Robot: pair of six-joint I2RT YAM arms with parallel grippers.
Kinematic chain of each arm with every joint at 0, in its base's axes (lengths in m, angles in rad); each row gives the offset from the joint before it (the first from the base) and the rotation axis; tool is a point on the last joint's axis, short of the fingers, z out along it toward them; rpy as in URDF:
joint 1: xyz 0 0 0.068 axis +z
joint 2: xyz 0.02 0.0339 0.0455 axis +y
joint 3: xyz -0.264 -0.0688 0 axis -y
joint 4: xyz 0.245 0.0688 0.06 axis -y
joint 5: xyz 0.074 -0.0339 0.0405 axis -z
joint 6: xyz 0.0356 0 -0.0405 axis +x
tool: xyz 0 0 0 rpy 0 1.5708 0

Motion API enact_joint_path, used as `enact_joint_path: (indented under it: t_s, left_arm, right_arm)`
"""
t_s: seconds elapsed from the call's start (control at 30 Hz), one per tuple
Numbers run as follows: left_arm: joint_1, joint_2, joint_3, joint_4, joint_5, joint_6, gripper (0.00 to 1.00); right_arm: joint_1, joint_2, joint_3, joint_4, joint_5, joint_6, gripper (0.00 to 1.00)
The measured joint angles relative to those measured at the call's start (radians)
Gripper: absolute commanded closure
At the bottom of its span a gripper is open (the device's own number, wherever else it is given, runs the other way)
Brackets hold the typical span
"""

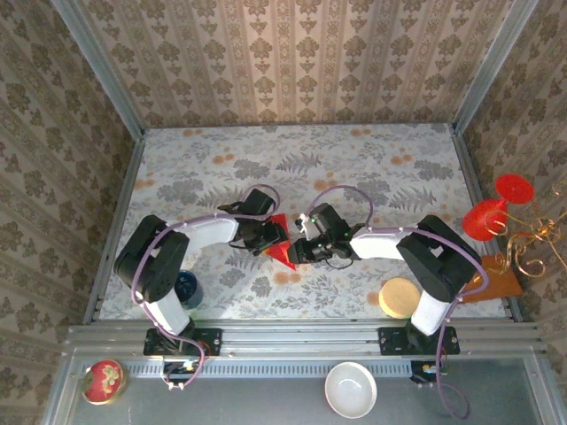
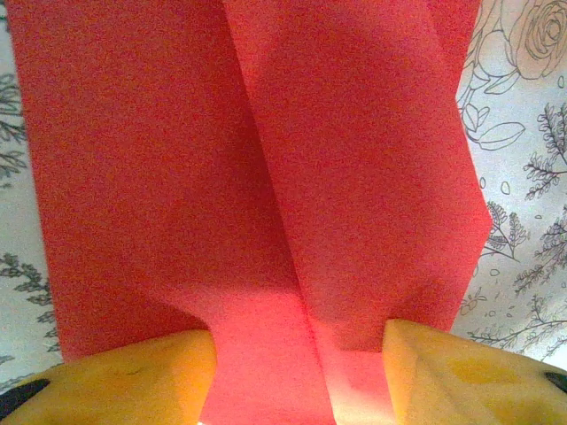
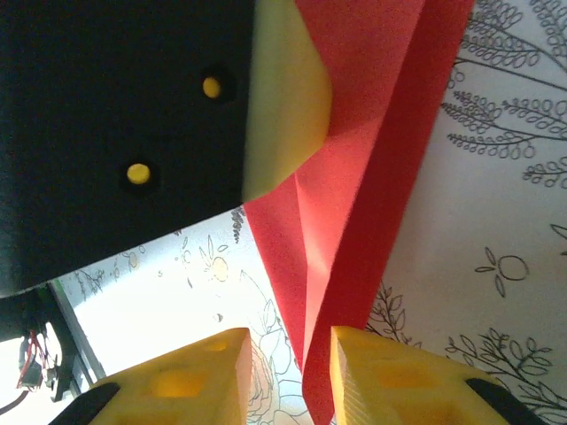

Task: Fold a paper plane with a square sheet of paper (pick it up from the middle)
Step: Fourth fold the wing at the center of the table.

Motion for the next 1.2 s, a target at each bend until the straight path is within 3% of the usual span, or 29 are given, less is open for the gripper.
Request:
enact_joint_path:
  t_s: [1.2]
  left_arm:
    - [0.002,0.011,0.026,-0.029,0.005,-0.01,0.43]
  right_arm:
    - [0.008,0.063,0.031,-0.033,0.017,-0.024,0.9]
